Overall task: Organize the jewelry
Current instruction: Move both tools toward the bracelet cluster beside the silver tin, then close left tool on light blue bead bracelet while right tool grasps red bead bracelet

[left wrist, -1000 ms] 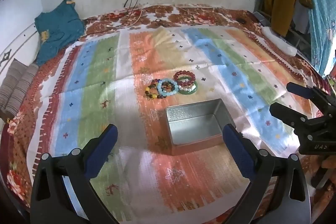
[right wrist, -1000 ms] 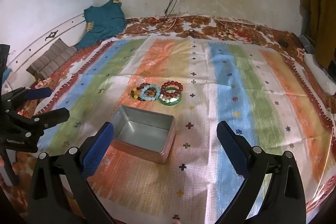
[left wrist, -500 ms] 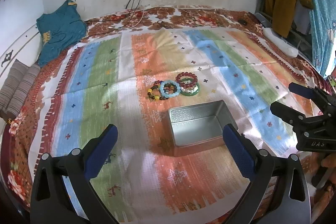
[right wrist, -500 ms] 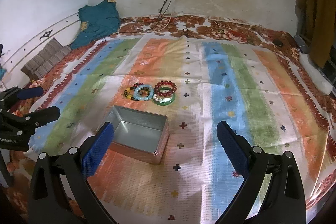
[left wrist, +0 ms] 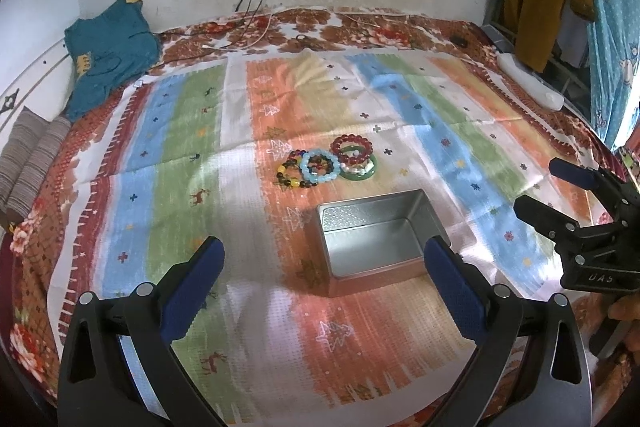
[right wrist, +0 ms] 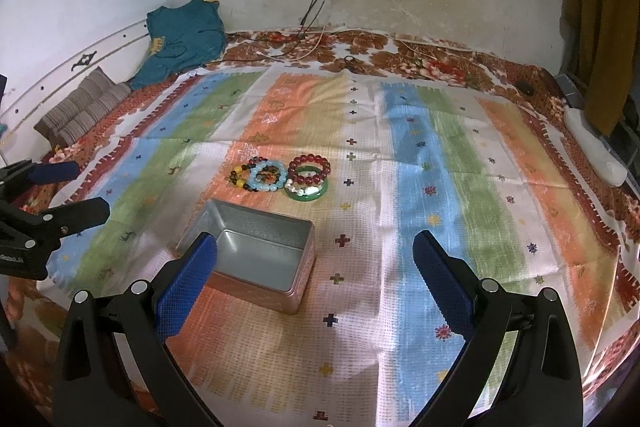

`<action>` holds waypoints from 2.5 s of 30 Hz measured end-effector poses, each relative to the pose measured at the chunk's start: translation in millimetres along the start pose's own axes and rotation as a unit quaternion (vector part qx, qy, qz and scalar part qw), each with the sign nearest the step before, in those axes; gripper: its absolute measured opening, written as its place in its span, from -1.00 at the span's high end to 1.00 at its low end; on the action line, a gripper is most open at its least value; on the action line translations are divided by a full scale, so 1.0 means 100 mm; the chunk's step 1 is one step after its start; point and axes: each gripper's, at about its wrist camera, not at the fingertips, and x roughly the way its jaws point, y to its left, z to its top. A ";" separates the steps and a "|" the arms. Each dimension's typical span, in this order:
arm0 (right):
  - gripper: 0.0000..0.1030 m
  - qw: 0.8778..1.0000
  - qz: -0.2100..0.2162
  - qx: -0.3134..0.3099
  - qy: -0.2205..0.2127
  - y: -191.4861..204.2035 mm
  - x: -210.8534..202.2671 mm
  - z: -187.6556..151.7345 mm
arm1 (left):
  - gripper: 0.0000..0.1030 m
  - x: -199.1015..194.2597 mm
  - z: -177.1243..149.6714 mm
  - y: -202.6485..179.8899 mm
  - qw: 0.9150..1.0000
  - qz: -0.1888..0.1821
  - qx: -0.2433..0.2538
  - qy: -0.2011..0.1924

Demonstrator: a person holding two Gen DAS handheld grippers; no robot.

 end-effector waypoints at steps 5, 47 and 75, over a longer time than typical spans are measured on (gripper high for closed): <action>-0.92 1.000 -0.001 0.009 0.005 -0.03 0.03 0.01 | -0.89 0.01 -0.01 0.01 1.000 0.007 -0.002 0.000; -0.92 0.997 -0.026 0.027 0.069 -0.17 0.69 0.38 | -0.89 0.55 0.34 0.09 0.998 0.052 0.005 0.043; -0.92 0.988 -0.046 0.059 0.135 -0.39 1.66 0.63 | -0.89 1.44 0.62 0.27 0.991 0.013 -0.052 0.126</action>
